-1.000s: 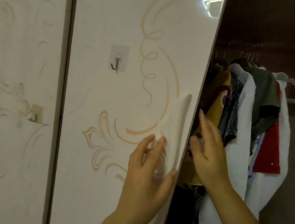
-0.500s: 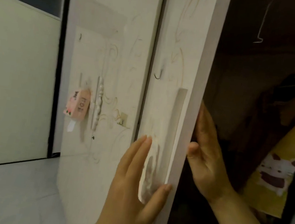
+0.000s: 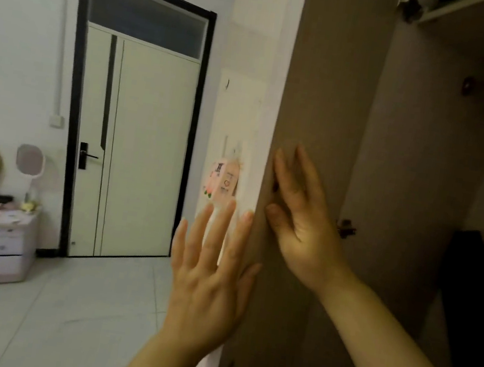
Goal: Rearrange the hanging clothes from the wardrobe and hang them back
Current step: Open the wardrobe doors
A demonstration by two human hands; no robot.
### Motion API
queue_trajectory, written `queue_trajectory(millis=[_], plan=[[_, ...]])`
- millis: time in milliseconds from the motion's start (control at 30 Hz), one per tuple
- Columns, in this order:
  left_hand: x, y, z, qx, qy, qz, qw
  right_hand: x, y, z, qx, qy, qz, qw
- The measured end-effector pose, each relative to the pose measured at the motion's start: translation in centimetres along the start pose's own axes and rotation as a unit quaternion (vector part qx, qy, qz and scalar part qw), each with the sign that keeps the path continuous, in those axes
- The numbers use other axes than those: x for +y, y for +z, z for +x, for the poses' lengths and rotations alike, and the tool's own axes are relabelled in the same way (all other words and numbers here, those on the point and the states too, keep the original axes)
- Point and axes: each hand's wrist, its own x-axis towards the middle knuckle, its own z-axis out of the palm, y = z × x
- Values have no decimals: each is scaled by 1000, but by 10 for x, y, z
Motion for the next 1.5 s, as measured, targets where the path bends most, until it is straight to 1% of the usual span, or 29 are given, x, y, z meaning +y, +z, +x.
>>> queue_trajectory(millis=[100,200,333,433,533,633,767,900,1033,1167,1233,1333,1433,1500], plan=[[-35,5,4,3,-2,25,1000,11,30,13,-4,3,-43,999],[-69,13,8,13,7,45,999,21,61,23,8,15,-114,993],[-112,31,14,15,70,90,993,31,98,42,25,27,-168,985],[-138,45,13,-22,105,98,989,41,122,53,27,57,-189,980],[-163,61,12,-64,107,117,985,53,140,54,26,106,-201,974],[-180,75,12,-81,109,107,985,62,149,53,20,138,-223,965],[-190,89,12,-73,116,67,988,68,156,51,32,133,-246,960],[-187,89,12,-62,115,57,990,70,153,49,23,135,-262,955],[-175,80,14,-40,111,76,990,63,142,48,-8,131,-277,952],[-142,74,20,5,123,-6,992,61,115,34,-23,174,-304,936],[-120,75,25,-3,113,-45,993,61,94,21,-22,203,-333,921],[-83,80,31,-20,106,-99,989,61,55,-2,-27,238,-399,885],[-41,90,34,-33,123,-175,976,56,9,-31,-13,274,-453,848],[-10,99,36,-54,120,-213,968,52,-21,-50,-16,296,-490,820]])
